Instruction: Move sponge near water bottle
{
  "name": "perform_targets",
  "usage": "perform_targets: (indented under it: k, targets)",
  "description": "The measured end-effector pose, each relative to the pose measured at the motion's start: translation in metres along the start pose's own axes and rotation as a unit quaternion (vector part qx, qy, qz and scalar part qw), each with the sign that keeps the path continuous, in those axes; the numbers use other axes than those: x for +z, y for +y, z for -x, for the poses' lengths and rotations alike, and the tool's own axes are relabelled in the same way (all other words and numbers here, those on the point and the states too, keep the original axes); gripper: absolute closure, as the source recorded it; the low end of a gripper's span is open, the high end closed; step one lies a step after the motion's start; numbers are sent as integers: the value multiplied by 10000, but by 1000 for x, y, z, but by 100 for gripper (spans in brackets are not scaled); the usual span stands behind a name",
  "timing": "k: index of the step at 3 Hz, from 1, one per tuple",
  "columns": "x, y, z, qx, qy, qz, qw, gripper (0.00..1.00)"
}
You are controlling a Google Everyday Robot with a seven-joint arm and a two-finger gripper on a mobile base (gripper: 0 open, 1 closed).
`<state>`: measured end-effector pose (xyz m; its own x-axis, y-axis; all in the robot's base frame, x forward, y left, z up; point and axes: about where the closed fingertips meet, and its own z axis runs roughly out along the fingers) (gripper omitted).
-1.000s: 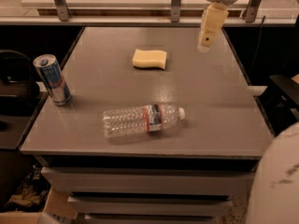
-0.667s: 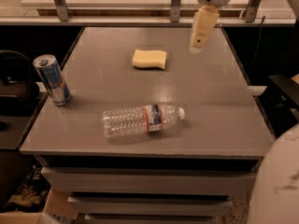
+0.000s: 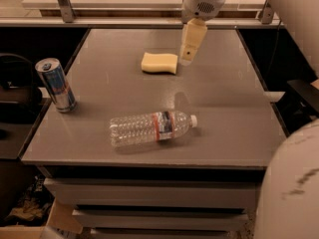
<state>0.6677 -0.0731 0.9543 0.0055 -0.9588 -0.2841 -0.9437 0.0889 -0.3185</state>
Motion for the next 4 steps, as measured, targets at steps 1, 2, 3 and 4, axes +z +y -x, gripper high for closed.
perform_targets:
  k: [1,2,3,4]
  targets:
    - [28,-2,18,-165,-72,181,9997,0]
    - [56,-4,29,-420,20,383,9984,0]
    - [79,-5,35,-565,44,560,9968,0]
    - [98,-3,36,-619,58,715,9955,0]
